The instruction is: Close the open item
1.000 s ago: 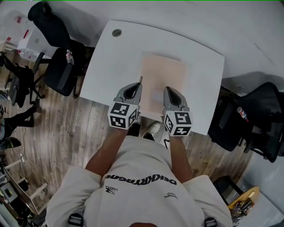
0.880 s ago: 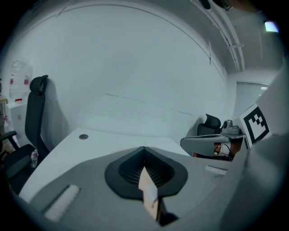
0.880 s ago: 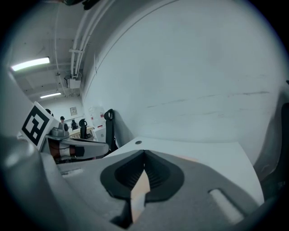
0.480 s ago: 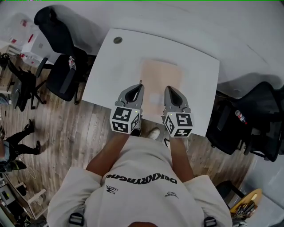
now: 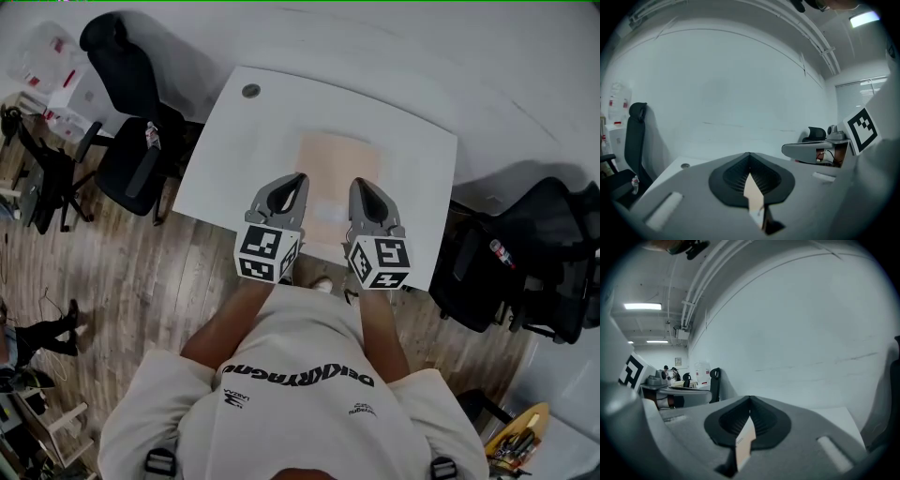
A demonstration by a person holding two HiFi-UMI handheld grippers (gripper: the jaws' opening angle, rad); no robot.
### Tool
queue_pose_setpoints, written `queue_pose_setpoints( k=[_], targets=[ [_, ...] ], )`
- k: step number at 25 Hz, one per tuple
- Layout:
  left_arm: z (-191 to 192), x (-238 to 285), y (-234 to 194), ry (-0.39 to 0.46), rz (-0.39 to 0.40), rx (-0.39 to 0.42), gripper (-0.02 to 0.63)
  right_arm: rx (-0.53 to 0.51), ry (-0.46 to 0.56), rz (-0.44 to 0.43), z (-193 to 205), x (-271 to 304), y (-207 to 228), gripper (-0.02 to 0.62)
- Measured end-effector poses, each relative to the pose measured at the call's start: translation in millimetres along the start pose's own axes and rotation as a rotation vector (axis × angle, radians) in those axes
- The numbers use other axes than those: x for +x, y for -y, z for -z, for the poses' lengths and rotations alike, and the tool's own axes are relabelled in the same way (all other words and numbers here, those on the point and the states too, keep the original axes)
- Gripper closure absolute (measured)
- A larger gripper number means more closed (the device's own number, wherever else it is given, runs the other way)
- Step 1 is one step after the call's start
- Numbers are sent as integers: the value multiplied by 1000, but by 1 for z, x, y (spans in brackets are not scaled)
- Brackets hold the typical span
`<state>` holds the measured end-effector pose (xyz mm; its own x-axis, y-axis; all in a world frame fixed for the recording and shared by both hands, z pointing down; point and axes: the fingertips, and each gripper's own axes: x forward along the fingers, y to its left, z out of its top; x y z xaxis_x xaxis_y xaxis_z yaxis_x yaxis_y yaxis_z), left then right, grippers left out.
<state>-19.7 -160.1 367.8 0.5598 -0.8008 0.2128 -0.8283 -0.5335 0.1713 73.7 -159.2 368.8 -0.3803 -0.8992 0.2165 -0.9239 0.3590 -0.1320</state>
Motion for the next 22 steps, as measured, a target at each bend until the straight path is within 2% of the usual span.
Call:
queue_pose_setpoints(
  k=[22],
  targets=[
    [-31,0,15,101,7,52,603,-32,80,4,-29,-11,1,597]
  ],
)
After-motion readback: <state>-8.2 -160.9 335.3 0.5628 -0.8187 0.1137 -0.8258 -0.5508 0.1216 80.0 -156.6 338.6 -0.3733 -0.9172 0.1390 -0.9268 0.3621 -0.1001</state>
